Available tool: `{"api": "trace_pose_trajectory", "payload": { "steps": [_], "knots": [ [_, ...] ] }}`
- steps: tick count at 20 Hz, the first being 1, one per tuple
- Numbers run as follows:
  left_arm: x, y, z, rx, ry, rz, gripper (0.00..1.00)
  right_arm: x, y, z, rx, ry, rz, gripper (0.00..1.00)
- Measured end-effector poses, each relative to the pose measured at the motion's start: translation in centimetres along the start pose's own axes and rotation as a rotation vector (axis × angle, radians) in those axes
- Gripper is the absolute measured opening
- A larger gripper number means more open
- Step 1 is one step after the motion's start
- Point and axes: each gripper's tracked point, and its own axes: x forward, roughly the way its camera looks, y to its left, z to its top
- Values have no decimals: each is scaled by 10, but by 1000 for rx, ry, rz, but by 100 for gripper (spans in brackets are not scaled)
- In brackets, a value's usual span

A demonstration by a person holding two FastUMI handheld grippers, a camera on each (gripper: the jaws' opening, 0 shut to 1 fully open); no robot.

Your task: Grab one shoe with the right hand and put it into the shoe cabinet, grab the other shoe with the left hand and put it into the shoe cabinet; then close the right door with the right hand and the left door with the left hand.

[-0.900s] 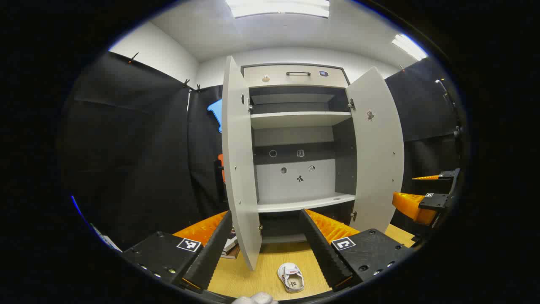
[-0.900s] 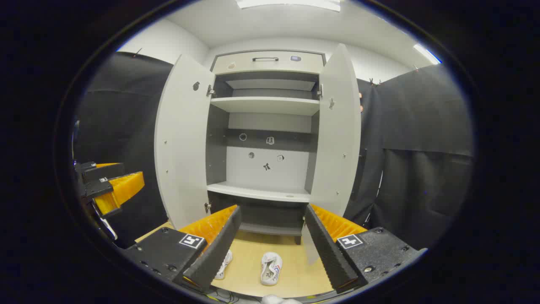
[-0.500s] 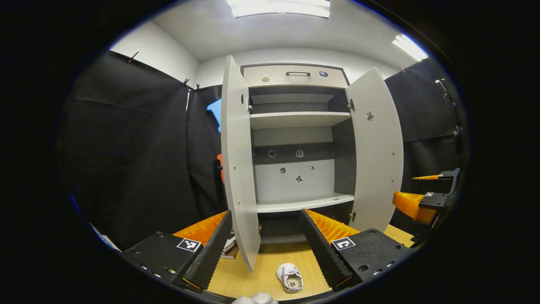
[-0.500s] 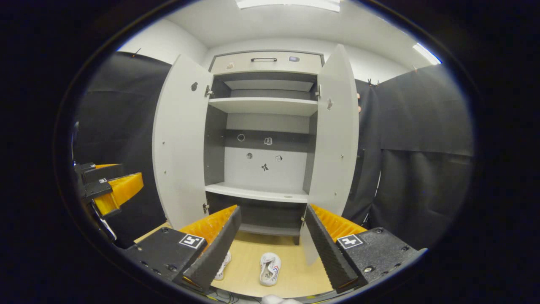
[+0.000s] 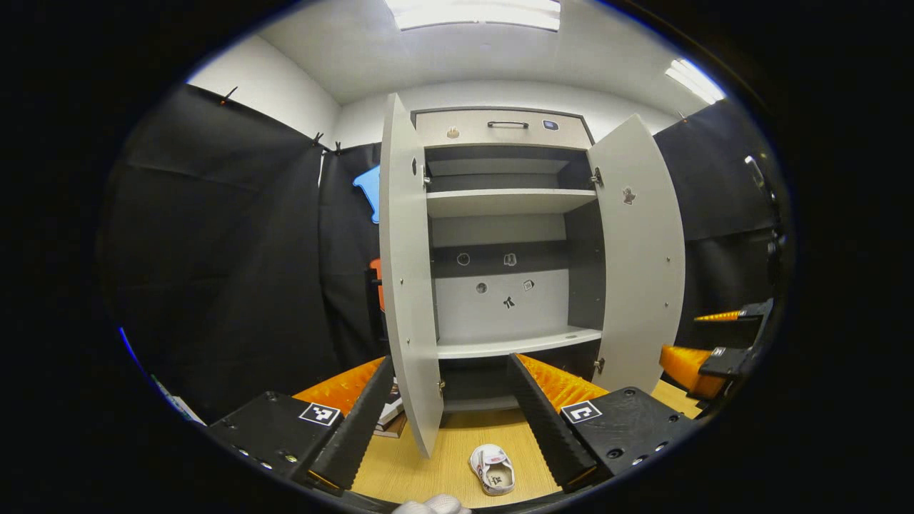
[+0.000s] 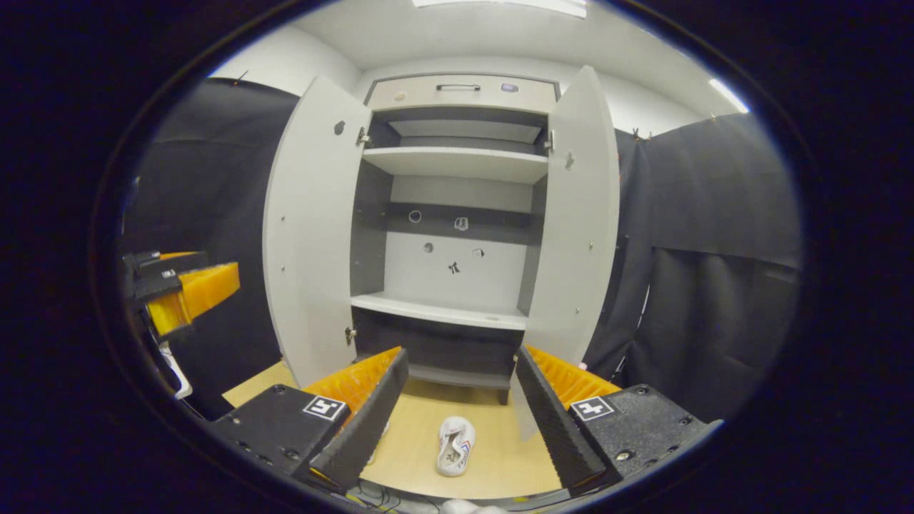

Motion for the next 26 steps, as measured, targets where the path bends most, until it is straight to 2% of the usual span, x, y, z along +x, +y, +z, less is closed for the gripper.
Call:
{"api": "trace_pose_trajectory", "payload": {
  "steps": [5,9,10,11,14,16,20,22,25,26],
  "knots": [
    [0,0,-12,7,25,-9,96,15,12,-115,-38,263,51,99],
    [-3,-3,-22,10,49,-14,96,32,25,-204,6,458,81,95],
    [-3,-5,-23,8,50,-17,100,39,31,-218,26,475,91,95],
    [-3,-5,-23,5,50,-16,96,49,34,-230,38,496,90,93],
    [-4,-7,-21,-2,47,-14,96,83,41,-260,60,506,96,90],
    [-4,-6,-21,4,53,-3,96,109,46,-280,69,529,97,84],
    [0,-5,-23,25,70,25,96,153,47,-326,93,597,71,80],
    [4,-4,-24,34,78,39,96,170,39,-339,74,615,41,76],
    [12,-3,-26,34,91,57,96,196,40,-350,114,629,45,63],
    [15,-2,-26,33,91,66,100,207,43,-350,134,621,58,67]
  ]
}}
